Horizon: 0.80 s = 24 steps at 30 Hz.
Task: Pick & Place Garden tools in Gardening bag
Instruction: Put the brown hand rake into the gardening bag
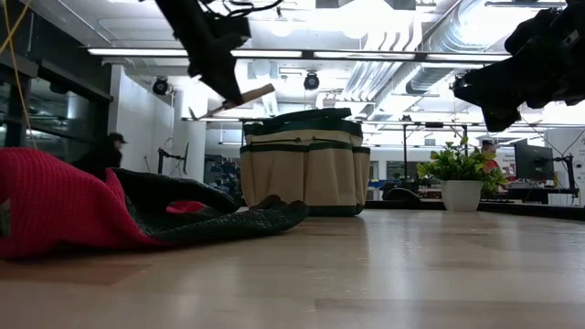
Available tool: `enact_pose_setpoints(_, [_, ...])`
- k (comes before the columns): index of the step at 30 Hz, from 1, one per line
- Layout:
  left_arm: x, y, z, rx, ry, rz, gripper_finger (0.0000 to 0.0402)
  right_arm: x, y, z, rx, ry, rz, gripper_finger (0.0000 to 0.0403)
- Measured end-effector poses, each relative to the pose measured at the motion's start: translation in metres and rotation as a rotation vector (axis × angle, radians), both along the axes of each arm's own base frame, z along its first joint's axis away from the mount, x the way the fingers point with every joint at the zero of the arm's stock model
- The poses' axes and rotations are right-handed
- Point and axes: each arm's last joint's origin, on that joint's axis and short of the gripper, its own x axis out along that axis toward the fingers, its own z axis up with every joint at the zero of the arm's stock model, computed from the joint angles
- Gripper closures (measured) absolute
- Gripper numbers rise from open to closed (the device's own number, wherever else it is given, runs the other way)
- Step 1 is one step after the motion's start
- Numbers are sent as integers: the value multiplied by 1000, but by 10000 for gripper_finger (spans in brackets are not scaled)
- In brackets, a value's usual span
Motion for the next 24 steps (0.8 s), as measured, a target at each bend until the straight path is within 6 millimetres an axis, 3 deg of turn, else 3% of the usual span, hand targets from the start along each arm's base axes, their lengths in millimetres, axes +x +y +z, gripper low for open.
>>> enact_pose_setpoints(11, [37,0,10,159,-60,-111,343,0,0,0,0,0,1,268])
enact_pose_setpoints(24, [77,5,2,241,-134,-195,343,0,0,0,0,0,0,268])
